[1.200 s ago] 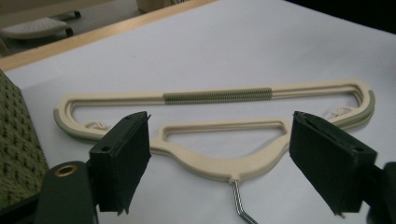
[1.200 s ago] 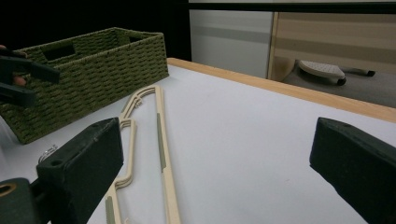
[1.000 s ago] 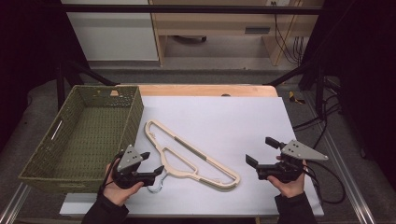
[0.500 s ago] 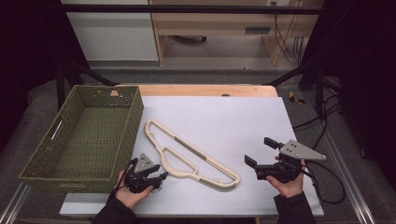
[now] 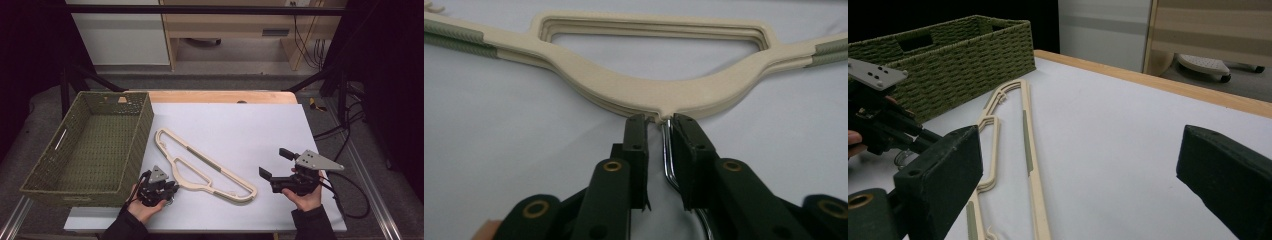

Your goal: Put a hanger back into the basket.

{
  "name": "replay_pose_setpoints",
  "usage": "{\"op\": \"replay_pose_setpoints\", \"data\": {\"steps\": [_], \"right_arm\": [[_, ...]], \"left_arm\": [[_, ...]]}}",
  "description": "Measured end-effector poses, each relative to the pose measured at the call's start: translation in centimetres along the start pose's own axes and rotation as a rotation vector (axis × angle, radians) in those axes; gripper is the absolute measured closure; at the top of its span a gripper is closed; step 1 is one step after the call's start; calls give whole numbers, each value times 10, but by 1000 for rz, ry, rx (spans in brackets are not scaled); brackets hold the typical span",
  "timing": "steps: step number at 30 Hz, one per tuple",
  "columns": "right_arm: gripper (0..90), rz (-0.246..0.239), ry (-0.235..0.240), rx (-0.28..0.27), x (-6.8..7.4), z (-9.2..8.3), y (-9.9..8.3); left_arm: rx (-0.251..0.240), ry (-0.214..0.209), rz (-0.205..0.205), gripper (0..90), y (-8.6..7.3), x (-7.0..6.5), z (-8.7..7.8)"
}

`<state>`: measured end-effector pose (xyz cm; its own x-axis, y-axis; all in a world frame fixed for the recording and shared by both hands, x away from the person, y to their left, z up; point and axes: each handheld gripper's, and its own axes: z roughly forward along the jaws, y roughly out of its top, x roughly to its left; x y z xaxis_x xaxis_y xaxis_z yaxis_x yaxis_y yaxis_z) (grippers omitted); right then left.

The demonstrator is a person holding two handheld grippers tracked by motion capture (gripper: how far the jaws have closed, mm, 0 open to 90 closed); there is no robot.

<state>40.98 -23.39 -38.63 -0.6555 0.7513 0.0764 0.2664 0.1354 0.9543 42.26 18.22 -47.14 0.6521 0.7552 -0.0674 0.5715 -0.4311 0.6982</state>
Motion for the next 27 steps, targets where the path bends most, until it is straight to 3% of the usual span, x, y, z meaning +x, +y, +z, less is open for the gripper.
{"op": "replay_pose_setpoints", "data": {"steps": [6, 14, 16, 27], "right_arm": [[64, -1, 8, 5, 1, 3, -1], [75, -15, 30, 27, 8, 12, -2], [82, -20, 44, 36, 10, 16, -3], [116, -72, 133, 93, 43, 50, -3]], "left_arm": [[13, -2, 0, 867, 1, -3, 1], [23, 20, 11, 884, 4, -5, -2], [5, 20, 7, 885, 6, -6, -6], [-9, 46, 23, 886, 15, -11, -19]]}}
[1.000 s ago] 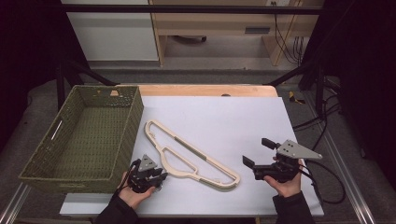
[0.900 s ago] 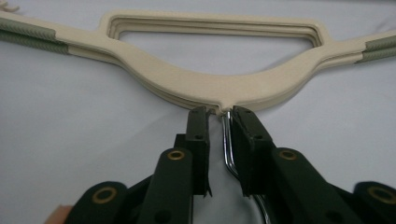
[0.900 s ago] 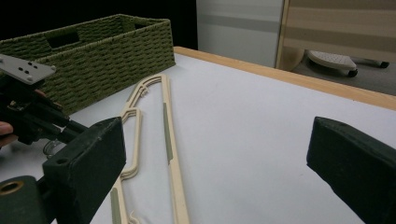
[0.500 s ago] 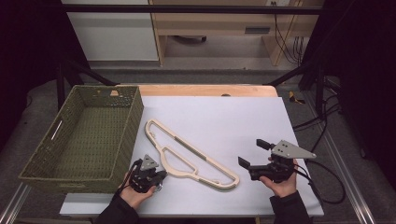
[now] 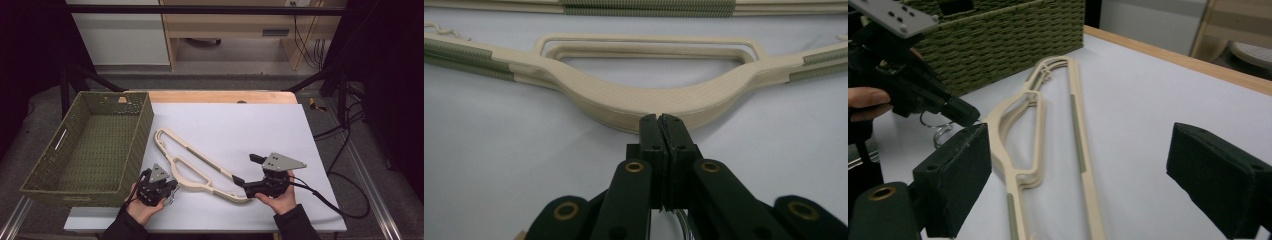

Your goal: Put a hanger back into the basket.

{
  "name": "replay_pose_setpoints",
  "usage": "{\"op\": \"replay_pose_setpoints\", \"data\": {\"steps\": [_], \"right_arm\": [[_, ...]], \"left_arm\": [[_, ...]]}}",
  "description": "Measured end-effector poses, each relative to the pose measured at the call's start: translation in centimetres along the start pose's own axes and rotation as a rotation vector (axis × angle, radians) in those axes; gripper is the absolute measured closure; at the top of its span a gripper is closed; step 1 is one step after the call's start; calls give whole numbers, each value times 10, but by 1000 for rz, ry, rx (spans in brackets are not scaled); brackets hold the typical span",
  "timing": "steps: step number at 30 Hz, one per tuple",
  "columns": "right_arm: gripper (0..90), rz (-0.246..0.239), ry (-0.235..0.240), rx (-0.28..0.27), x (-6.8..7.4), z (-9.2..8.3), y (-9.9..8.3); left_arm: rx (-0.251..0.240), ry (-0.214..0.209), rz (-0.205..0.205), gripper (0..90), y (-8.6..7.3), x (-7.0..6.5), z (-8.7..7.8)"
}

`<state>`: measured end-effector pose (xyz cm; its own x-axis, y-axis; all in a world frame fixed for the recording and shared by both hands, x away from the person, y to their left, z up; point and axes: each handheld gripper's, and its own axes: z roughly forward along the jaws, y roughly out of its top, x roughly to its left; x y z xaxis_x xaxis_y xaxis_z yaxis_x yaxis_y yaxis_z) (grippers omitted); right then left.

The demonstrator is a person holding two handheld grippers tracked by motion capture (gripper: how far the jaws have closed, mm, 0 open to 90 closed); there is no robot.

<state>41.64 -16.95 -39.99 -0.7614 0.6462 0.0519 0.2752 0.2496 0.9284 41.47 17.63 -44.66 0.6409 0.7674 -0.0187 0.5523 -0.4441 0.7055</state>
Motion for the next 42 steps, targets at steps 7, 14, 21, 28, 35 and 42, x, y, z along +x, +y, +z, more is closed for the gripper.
{"op": "replay_pose_setpoints", "data": {"steps": [7, 14, 21, 28, 35, 42], "right_arm": [[154, -74, 60, 71, 25, 38, 6], [191, -110, 98, 127, 44, 69, 7], [276, -160, 121, 193, 59, 102, 8], [341, -179, 129, 244, 68, 119, 4], [468, -214, 116, 300, 74, 131, -5], [623, -260, 114, 329, 78, 137, -9]], "left_arm": [[3, 3, 13, 887, 8, -2, -9], [20, 8, 21, 887, 15, -2, -13], [25, 12, 34, 887, 21, -5, -15], [22, 11, 44, 887, 30, -8, -20], [18, 18, 54, 887, 31, -11, -20], [15, 17, 57, 887, 32, -12, -23]]}}
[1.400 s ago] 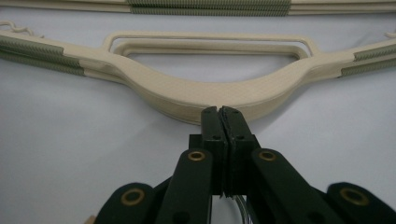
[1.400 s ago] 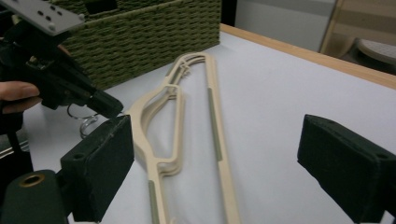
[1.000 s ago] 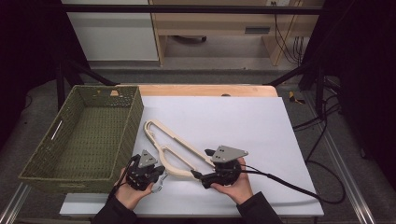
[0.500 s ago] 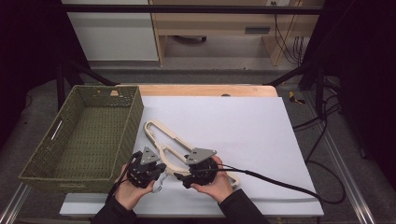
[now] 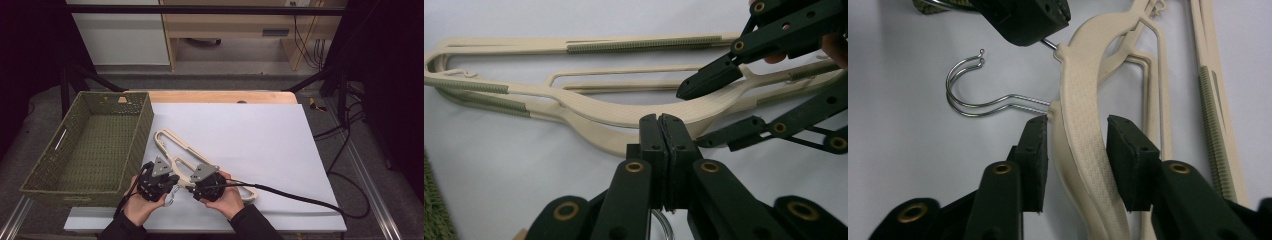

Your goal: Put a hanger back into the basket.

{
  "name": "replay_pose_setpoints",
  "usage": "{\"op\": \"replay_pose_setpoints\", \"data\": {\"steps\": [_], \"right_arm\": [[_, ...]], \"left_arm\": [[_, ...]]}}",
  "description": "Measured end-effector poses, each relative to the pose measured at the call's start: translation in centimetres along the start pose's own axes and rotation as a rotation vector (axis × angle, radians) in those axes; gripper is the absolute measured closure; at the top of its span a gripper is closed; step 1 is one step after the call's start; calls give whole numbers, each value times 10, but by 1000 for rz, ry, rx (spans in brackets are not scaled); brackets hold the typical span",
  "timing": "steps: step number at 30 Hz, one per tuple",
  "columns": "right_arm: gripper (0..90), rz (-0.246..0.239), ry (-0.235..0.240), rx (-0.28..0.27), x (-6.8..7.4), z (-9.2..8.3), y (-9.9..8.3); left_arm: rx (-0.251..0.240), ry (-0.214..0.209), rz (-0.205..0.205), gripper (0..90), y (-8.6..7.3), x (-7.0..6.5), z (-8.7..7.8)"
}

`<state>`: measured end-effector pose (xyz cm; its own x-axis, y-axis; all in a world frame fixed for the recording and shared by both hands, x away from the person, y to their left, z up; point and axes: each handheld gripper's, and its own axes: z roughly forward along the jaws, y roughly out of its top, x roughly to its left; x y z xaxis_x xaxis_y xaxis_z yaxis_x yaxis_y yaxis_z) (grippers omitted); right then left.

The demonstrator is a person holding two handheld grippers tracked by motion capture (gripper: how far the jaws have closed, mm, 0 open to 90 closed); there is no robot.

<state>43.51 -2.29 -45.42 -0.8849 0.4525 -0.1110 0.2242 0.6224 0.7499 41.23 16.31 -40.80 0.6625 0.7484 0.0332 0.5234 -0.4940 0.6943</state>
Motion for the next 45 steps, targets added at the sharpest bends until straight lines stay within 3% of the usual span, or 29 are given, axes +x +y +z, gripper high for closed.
{"op": "replay_pose_setpoints", "data": {"steps": [7, 14, 16, 20, 26, 30, 37, 45], "right_arm": [[690, -15, -32, 15, 1, 1, 0], [725, -81, -64, 23, 2, -1, 1], [728, -87, -69, 25, 3, -2, 1], [731, -98, -73, 20, 3, -2, 1], [745, -100, -83, 10, 2, -9, 3], [773, -113, -88, -7, -1, -18, 6], [831, -95, -132, -43, -15, -41, 9], [866, -56, -201, -60, -37, -66, 5]], "left_arm": [[8, 3, 8, 887, 1, -1, -1], [-6, -1, 14, 879, 2, -2, -3], [-32, -18, 13, 849, 2, -1, -5], [-112, -42, 4, 673, 4, 1, -14], [-259, -41, -18, 381, 6, 15, -42], [-323, -57, -31, 264, 5, 26, -58], [-401, -38, -78, 198, 0, 46, -82], [-411, -45, -68, 186, -2, 52, -81]]}}
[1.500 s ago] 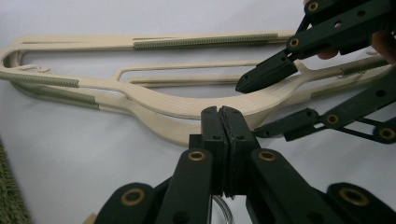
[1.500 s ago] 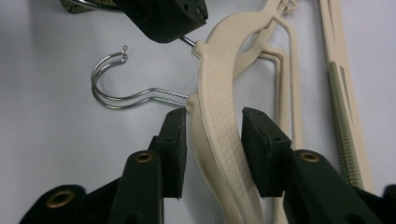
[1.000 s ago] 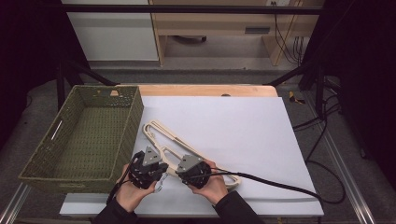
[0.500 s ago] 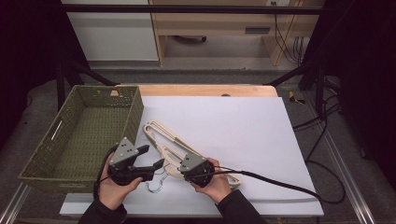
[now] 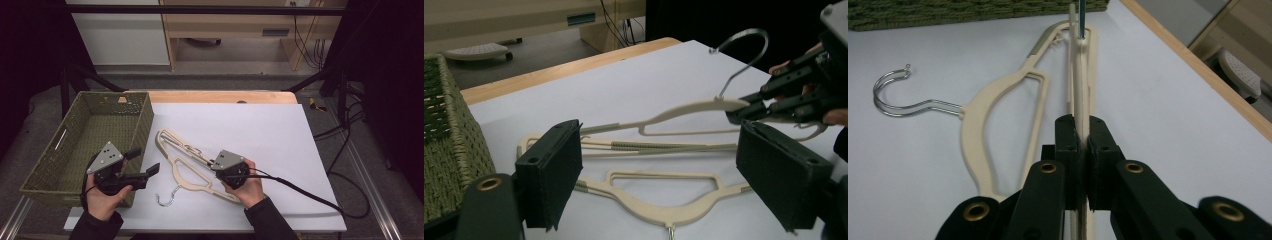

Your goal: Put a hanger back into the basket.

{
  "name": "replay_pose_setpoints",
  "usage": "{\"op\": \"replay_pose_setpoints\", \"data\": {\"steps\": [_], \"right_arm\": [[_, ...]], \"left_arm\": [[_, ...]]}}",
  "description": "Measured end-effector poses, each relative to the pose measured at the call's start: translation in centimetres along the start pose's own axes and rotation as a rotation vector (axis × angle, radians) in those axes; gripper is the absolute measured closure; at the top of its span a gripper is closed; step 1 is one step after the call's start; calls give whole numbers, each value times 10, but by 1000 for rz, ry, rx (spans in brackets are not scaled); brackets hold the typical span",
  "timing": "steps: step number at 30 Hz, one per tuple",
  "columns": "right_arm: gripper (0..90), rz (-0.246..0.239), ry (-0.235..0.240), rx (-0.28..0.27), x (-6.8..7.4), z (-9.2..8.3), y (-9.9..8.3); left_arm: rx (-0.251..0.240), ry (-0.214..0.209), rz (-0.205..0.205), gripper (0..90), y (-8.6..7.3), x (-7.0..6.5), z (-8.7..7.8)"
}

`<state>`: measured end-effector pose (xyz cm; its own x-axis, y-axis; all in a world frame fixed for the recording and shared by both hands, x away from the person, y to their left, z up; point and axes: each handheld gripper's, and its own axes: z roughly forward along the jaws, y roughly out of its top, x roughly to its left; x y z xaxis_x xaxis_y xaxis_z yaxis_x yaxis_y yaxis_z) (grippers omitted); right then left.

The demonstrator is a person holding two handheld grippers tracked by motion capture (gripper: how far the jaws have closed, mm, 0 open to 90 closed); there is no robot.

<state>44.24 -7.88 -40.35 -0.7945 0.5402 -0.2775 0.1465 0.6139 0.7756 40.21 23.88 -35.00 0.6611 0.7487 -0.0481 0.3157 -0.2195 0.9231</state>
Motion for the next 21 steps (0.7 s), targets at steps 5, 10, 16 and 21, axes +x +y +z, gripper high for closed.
{"op": "replay_pose_setpoints", "data": {"steps": [5, 10, 16, 21], "right_arm": [[866, 39, 15, -26, -17, -16, -4], [866, 53, 92, -55, -24, -34, -4], [866, 75, 195, -77, -24, -46, -3], [866, 79, 277, -89, -19, -50, -4]], "left_arm": [[19, -19, 27, 157, -2, -2, 6], [40, -40, 59, 140, -3, -8, 14], [74, -98, 117, 149, 4, -21, 28], [119, -154, 161, 168, 5, -32, 47]]}}
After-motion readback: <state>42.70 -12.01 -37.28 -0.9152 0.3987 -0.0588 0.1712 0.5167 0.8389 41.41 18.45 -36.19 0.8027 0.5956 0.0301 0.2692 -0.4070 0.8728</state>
